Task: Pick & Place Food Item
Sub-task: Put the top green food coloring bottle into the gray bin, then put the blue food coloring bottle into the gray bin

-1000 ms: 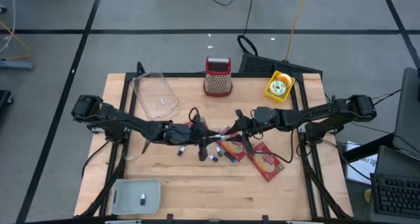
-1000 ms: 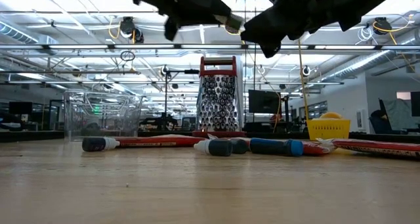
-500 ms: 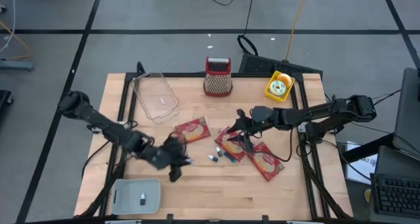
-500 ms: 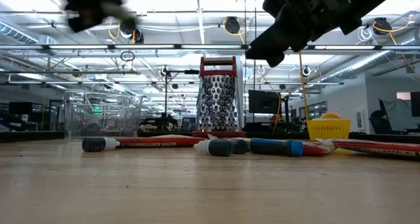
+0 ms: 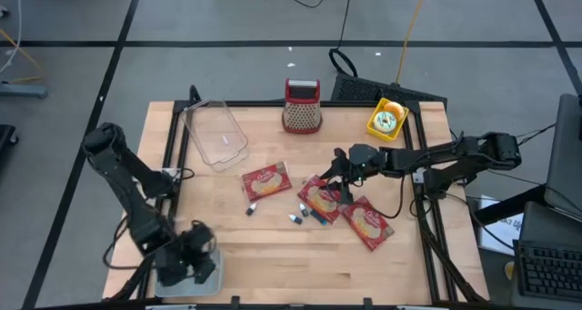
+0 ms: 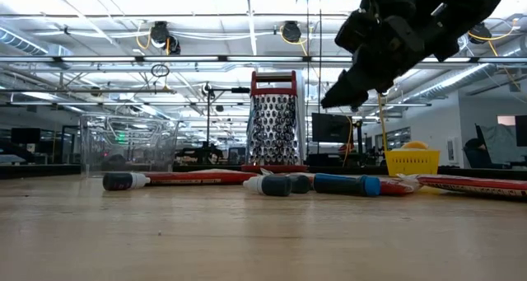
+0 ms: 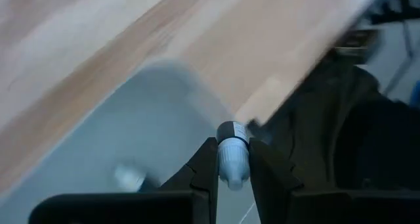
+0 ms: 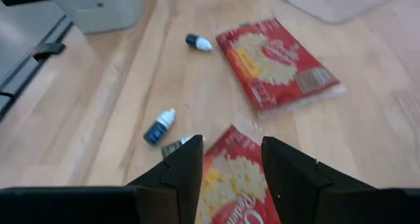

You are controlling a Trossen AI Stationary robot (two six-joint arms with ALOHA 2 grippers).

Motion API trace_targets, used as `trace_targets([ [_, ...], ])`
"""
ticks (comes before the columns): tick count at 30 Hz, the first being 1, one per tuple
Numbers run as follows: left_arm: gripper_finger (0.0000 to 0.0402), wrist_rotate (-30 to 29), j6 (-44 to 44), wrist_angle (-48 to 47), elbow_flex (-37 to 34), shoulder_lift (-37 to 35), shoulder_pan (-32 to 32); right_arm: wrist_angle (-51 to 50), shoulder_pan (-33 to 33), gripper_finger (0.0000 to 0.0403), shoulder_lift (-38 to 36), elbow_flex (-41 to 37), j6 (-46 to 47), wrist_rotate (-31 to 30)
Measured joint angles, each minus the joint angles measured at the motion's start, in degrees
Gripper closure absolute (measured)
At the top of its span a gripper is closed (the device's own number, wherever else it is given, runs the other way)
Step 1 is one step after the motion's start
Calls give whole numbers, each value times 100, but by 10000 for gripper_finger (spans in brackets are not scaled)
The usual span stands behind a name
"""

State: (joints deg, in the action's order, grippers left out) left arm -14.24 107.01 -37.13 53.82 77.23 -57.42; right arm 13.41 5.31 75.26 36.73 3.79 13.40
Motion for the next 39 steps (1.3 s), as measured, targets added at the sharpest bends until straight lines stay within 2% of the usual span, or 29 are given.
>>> trace_targets([
  [4,339,122,1345,-460,0,0,-304,6,38,259,0,-98,0,-5],
  [6,339,123,1677,-527,0,0,-403,-3,36,259,0,-118,1,-3],
  [12,330,76,2106,-476,0,0,-431,3,36,259,0,-120,2,5],
  [20,255,-137,2165,-478,0,0,-433,4,34,259,0,-120,3,16],
  [24,229,-364,2021,-480,0,0,-433,4,34,257,0,-120,3,16],
  [27,220,-830,1730,-450,0,0,-415,13,34,258,0,-120,8,18],
  [31,218,-2016,750,-77,2,0,-261,205,34,259,0,-120,160,20],
  [35,218,-2901,-937,652,2,0,78,337,34,257,-3,-120,201,21],
  [39,218,-3188,-3093,1604,2,0,553,379,23,260,-52,-120,491,111],
])
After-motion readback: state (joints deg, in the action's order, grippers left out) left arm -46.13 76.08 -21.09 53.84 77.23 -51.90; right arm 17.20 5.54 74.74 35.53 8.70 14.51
